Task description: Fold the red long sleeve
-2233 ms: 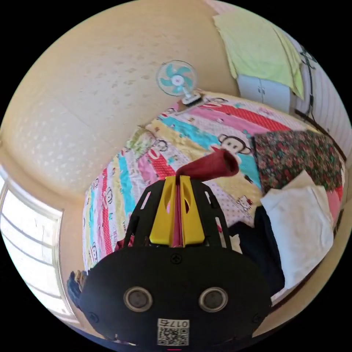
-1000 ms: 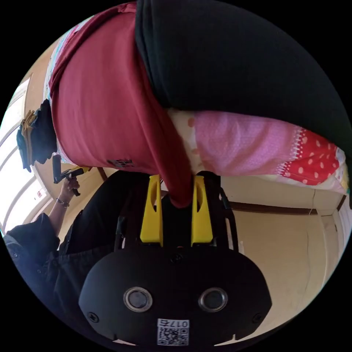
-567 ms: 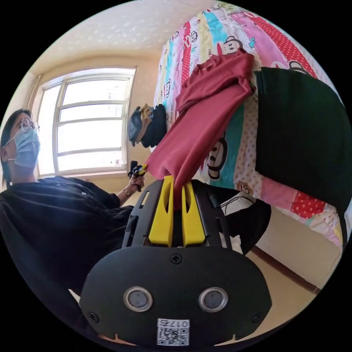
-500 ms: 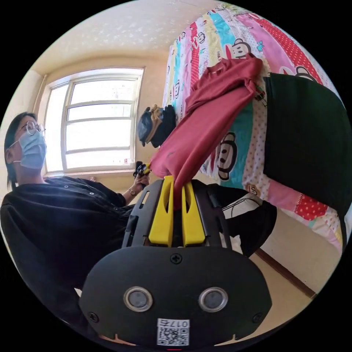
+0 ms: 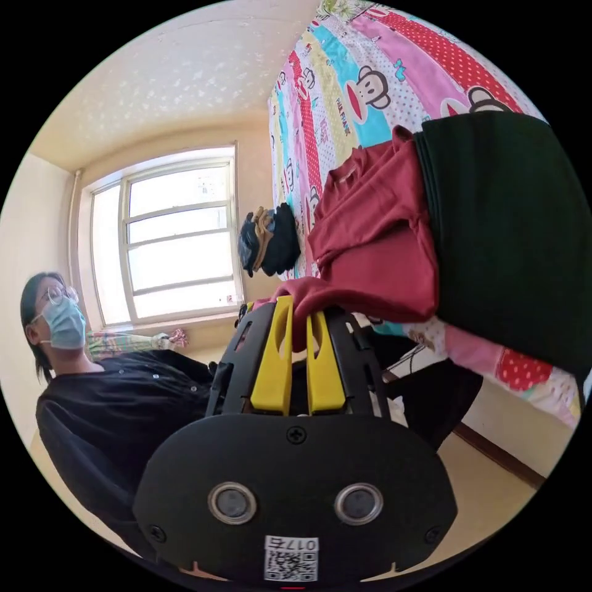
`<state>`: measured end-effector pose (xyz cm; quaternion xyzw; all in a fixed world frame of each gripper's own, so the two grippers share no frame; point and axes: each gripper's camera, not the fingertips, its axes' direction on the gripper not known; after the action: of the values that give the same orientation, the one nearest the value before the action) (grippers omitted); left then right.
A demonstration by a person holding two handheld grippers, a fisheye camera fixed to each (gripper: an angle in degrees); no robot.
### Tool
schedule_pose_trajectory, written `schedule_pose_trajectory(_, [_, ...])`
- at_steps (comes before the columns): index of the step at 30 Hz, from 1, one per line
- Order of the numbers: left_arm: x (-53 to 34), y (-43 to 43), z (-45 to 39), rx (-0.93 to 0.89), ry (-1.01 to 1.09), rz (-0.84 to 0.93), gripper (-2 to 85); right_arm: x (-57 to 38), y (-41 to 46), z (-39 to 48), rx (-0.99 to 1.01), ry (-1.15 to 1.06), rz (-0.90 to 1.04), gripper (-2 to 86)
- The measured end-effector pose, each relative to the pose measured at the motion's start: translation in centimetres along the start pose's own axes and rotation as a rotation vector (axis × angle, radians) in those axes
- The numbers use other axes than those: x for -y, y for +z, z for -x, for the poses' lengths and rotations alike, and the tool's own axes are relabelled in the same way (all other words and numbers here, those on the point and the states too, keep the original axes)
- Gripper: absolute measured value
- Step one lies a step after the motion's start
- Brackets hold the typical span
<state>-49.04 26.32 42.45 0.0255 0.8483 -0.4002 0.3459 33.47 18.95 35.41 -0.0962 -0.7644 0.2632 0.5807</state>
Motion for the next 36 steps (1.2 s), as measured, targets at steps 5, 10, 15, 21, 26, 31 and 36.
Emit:
schedule_pose_trajectory(5, [12.6, 4.4, 1.5, 0.022, 0.089, -0.066, 4.9, 13.9, 1.5, -4.3, 0.063, 0.087, -0.071, 2.4])
schedule_pose_trajectory(10, [15.3, 9.2, 0.7, 0.371, 0.192, -0.209, 11.4, 18.7, 3.0, -3.8, -0.15, 0.141, -0.156, 6.4])
schedule_pose_trajectory(15, [9.7, 11.8, 2.9, 0.76, 0.141, -0.221, 13.8, 15.5, 9.8, 2.6, -0.672, -0.103, -0.045, 7.0])
schedule_pose_trajectory(21, [3.7, 14.6, 12.6, 0.58, -0.204, -0.181, 16.9, 13.0, 19.7, 4.0, -0.843, -0.286, 0.028, 6.3])
schedule_pose_trajectory(26, [1.3, 15.5, 15.7, 0.443, -0.348, -0.306, 13.3, 14.4, 28.4, 1.6, -0.944, -0.288, 0.263, 5.2])
schedule_pose_trajectory(31, [1.5, 16.9, 12.6, 0.353, -0.258, -0.281, 6.6, 15.1, 28.2, -1.0, -0.932, -0.308, 0.313, 2.7])
schedule_pose_trajectory(36, [2.0, 23.6, 1.9, 0.46, 0.175, -0.102, 6.1, 12.1, 17.4, 0.8, -0.749, -0.192, 0.173, 0.7])
